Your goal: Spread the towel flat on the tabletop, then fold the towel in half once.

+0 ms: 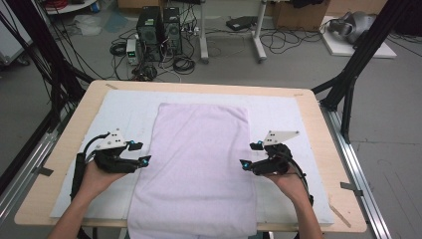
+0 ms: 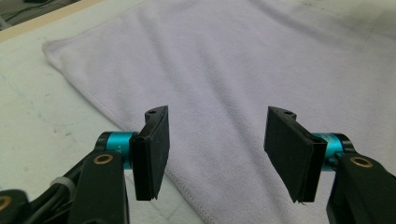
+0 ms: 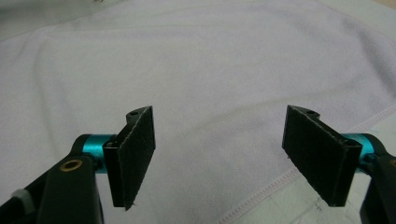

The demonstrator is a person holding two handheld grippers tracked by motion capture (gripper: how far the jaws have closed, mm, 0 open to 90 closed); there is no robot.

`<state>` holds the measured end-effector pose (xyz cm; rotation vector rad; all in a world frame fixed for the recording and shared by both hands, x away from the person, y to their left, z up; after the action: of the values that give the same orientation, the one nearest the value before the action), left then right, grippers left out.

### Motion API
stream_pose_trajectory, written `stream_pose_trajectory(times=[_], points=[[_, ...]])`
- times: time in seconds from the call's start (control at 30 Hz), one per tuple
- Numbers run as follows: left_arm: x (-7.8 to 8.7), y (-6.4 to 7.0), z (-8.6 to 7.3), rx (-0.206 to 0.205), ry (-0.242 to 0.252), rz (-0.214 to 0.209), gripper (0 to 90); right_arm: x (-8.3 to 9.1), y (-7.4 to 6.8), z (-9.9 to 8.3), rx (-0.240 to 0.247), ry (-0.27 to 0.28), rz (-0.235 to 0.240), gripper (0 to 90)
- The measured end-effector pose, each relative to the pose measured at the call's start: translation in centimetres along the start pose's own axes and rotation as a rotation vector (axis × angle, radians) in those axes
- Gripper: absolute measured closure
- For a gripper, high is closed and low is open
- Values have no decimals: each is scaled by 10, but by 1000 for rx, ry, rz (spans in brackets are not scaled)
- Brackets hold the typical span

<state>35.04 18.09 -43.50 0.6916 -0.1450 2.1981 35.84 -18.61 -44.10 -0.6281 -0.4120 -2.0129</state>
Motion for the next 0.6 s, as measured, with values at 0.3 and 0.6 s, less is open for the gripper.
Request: stream_pose_trajectory(times=[0.3, 0.6], points=[[-3, -3, 10, 7, 26, 6, 412, -3, 10, 15, 2, 11, 2, 246], [-6, -17, 25, 38, 51, 24, 408, -5, 39, 25, -29, 14, -13, 249]])
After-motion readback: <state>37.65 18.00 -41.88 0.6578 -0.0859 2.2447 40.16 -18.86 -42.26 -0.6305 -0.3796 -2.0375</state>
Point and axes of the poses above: each handheld gripper's, and its own axes: x roughly backward along the jaws, z roughly out of its top, y roughly to its right, the point moved 8 cm from there along -x, roughly forward along the jaws, and after that the axes turned 7 degrees about x, right-handed, at the moved point
